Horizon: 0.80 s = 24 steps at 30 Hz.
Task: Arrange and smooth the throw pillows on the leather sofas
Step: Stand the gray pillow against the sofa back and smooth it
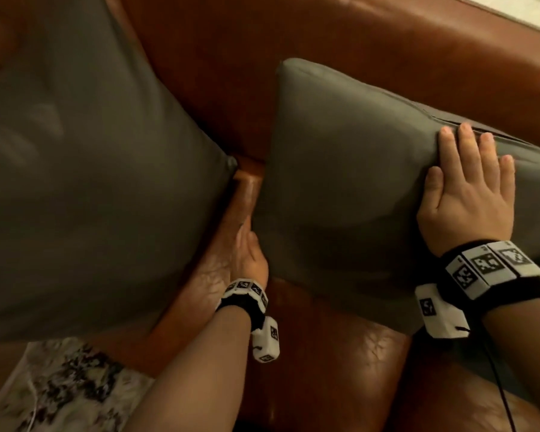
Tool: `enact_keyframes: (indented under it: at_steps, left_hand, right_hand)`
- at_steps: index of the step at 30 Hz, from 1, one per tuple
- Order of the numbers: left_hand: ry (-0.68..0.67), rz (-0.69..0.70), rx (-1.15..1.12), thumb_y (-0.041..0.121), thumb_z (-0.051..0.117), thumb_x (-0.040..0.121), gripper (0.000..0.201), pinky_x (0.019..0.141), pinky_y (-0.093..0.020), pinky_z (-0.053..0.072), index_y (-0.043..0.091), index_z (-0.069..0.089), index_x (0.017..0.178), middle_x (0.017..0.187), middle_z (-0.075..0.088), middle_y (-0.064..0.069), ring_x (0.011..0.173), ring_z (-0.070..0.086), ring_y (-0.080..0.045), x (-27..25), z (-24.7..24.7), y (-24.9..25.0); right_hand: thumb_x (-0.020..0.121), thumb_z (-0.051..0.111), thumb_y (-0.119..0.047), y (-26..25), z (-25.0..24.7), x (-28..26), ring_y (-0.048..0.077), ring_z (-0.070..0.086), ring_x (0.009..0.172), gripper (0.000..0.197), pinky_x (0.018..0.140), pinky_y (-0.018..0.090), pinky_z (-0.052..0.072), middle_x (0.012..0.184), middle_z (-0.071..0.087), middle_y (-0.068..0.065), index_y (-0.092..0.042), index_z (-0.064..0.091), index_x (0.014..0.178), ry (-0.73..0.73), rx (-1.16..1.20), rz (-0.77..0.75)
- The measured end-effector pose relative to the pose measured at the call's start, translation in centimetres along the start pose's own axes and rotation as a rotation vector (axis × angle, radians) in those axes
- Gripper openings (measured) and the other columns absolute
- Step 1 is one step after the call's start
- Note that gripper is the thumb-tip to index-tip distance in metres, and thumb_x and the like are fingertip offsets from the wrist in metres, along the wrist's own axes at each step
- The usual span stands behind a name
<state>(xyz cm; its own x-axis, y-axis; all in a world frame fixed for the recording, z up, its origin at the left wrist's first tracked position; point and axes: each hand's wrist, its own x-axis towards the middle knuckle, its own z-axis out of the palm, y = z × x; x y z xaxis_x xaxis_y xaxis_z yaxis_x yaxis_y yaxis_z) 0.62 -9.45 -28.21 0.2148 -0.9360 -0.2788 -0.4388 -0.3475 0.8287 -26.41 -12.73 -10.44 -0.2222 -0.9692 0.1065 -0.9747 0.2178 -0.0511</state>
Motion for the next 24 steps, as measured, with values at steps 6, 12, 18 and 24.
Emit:
enact_keyframes:
  at_steps: [6, 12, 18, 24]
  left_hand:
    - [-0.032, -0.229, 0.015, 0.031, 0.030, 0.107, 0.049, 0.116, -0.027, 0.018, 0.009, 0.035, 0.150, 0.157, 0.032, -0.014, 0.147, 0.026, -0.026, 1.3, -1.0, 2.0]
    - [-0.048, -0.181, 0.000, 0.029, 0.039, 0.104, 0.030, 0.078, -0.025, 0.033, 0.009, 0.050, 0.125, 0.118, 0.059, -0.013, 0.103, 0.056, -0.027, 1.2, -2.7, 2.6]
    - [-0.100, -0.288, 0.177, 0.033, 0.045, 0.101, 0.025, 0.089, -0.039, 0.042, 0.017, 0.050, 0.120, 0.113, 0.060, -0.014, 0.104, 0.058, -0.035, 3.7, -2.4, 2.4]
    - [0.254, 0.476, 0.207, 0.015, 0.048, 0.090, 0.056, 0.118, -0.041, 0.025, 0.006, 0.037, 0.145, 0.154, 0.031, -0.018, 0.143, 0.031, -0.032, -0.1, -3.4, 11.5]
  right_hand:
    - [0.105, 0.018, -0.041, 0.3, -0.3, 0.2, 0.020, 0.004, 0.152, 0.054, 0.123, 0.043, 0.001, 0.165, 0.011, -0.002, -0.029, 0.010, 0.157, -0.022, 0.011, 0.000]
    - [0.104, 0.019, -0.043, 1.4, -0.8, 0.3, 0.020, 0.009, 0.152, 0.054, 0.123, 0.041, 0.004, 0.164, 0.016, -0.001, -0.030, 0.014, 0.156, -0.003, 0.004, -0.010]
    - [0.104, 0.019, -0.043, 0.8, -0.6, -0.1, 0.020, 0.010, 0.152, 0.054, 0.123, 0.040, 0.003, 0.164, 0.017, -0.001, -0.029, 0.014, 0.156, 0.001, 0.014, 0.000]
    - [0.104, 0.023, -0.041, -1.7, -1.2, -1.6, 0.025, 0.004, 0.152, 0.058, 0.122, 0.048, 0.004, 0.165, 0.013, 0.003, -0.020, 0.014, 0.157, 0.020, 0.016, -0.035]
